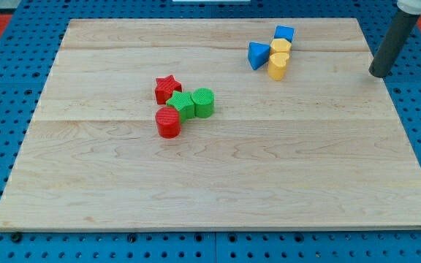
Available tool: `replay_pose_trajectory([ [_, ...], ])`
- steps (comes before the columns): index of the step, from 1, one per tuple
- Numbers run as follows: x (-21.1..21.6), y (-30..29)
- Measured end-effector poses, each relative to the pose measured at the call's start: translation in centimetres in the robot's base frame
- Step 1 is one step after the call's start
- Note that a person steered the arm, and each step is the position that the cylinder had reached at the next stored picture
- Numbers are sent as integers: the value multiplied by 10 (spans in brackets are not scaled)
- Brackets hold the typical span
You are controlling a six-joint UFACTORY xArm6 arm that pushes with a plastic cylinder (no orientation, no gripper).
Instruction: Push the blue triangle to the left side of the board
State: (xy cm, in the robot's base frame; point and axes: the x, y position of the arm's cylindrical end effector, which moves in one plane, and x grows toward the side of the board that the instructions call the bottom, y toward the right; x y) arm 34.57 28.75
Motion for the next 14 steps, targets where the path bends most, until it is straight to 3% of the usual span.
replay_pose_trajectory([
  [4,-10,-9],
  [5,-54,-74],
  [6,-32,-144],
  [7,-40,-199],
  [8,-66,-235],
  [10,-96,-398],
  [11,-112,-450],
  [14,-112,-433],
])
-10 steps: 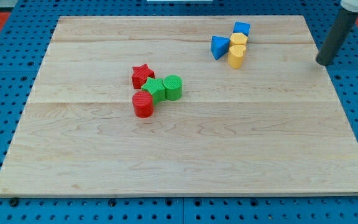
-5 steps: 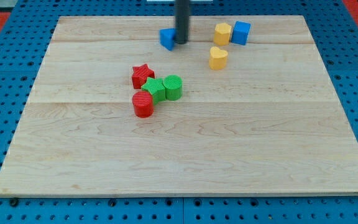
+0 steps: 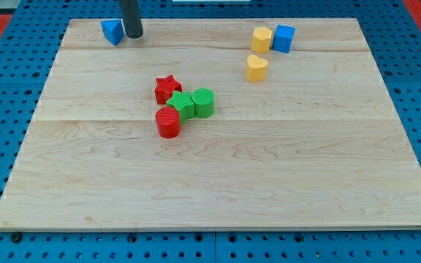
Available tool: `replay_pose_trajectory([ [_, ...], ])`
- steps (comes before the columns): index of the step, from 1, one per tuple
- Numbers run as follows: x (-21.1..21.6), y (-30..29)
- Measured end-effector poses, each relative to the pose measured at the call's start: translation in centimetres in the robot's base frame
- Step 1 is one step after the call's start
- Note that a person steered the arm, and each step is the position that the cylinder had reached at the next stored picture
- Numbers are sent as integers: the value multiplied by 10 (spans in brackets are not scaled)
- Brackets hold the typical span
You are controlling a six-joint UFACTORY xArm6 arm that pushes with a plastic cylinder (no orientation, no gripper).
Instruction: Push the blue triangle to the left side of the board
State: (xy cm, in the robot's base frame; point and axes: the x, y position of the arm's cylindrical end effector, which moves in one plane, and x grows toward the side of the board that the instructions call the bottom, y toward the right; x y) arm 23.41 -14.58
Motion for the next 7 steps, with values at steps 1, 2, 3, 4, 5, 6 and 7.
replay_pose_trajectory([
  [1,0,0],
  [2,0,6],
  [3,0,14],
  [4,-2,20],
  [5,-14,28],
  [6,-14,77],
  [7,-12,126],
])
